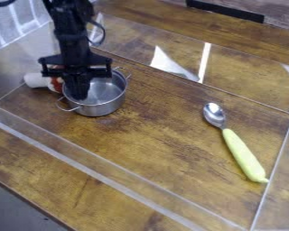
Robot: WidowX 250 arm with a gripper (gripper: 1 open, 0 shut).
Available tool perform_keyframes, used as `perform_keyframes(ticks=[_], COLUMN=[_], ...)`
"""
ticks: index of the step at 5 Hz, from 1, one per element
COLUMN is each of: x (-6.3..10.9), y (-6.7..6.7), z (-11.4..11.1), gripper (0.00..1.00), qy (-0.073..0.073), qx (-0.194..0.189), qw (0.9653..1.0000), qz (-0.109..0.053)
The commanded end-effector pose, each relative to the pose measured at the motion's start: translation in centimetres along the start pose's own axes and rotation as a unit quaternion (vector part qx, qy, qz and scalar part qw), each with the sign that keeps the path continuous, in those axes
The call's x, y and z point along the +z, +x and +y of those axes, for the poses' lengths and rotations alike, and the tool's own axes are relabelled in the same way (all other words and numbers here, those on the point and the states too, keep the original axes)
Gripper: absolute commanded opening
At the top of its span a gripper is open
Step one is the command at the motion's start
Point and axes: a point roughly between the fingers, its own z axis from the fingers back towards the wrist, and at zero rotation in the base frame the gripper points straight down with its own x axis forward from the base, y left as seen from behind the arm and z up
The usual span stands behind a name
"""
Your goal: Put the mushroom in the silver pot
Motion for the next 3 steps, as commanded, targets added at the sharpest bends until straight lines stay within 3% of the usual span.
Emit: perform_keyframes(ticks=[1,2,3], x=[3.7,5.5,7.6], y=[1.4,1.2,0.9], z=[0.7,0.3,-0.2], gripper=[1.0,0.0,0.0], qy=[-0.017,-0.017,-0.014], qx=[-0.041,-0.042,-0.026], qw=[0.9984,0.9986,0.9992], qz=[-0.036,-0.028,-0.026])
